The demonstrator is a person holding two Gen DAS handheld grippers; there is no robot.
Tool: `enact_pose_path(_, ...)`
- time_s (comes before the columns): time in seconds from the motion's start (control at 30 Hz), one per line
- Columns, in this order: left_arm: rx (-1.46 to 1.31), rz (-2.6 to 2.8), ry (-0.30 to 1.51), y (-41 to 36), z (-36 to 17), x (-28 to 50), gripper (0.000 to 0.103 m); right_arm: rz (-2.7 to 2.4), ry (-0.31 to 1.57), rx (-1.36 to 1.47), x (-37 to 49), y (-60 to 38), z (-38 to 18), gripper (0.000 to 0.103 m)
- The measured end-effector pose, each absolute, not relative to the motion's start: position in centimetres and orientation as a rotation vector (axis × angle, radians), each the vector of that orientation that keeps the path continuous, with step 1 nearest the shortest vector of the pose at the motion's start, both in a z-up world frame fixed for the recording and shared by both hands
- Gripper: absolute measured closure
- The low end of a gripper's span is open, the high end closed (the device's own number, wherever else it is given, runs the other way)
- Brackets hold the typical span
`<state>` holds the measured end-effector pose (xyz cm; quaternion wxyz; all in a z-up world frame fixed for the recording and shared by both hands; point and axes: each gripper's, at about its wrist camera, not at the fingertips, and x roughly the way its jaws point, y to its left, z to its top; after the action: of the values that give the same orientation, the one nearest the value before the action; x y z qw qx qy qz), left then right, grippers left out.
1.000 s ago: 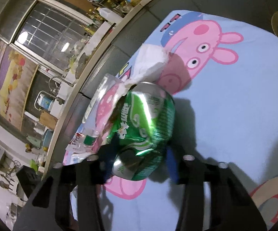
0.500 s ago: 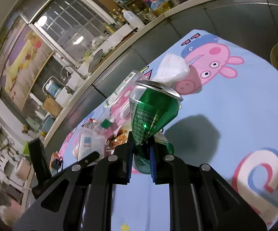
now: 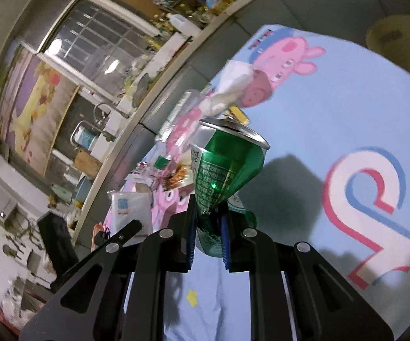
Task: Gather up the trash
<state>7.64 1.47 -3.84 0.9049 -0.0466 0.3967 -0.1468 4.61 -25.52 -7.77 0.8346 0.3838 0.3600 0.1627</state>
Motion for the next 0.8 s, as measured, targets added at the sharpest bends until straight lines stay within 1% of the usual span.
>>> enact_pose_path(0.27,-0.044,-0.317,0.872,-0.9,-5.0,7.6,0.068,0.322,0.768,0.825,4.1,-25.8,-8.3,0.088)
enact_pose_path(0.3,-0.039,-0.313,0.881,-1.0,-5.3,7.7,0.067,0.317,0.771,0.83,4.1,-26.0,-8.4,0.085)
enact_pose_path(0.33,-0.034,-0.303,0.886,-1.2,-5.4,7.7,0.062,0.312,0.774,0.832,4.1,-26.1,-8.6,0.085)
enact_pose_path(0.37,-0.034,-0.295,0.886,-1.2,-5.5,7.8,0.049,0.307,0.776,0.84,4.1,-26.3,-8.7,0.084)
enact_pose_path(0.4,-0.036,-0.288,0.882,-1.2,-5.5,7.7,0.046,0.304,0.777,0.844,4.1,-26.5,-8.8,0.084)
enact_pose_path(0.57,-0.024,-0.276,0.877,-1.2,-5.3,7.9,0.044,0.295,0.777,0.842,4.0,-26.6,-9.0,0.082)
enact_pose_path(0.67,-0.016,-0.268,0.88,-1.4,-5.4,8.1,0.044,0.285,0.781,0.839,3.8,-26.5,-9.2,0.079)
enact_pose_path(0.73,-0.012,-0.26,0.882,-1.5,-5.4,8.1,0.037,0.279,0.784,0.843,3.8,-26.5,-9.5,0.076)
enact_pose_path(0.8,-0.006,-0.252,0.88,-1.6,-5.5,8.2,0.035,0.271,0.785,0.843,3.6,-26.6,-9.6,0.073)
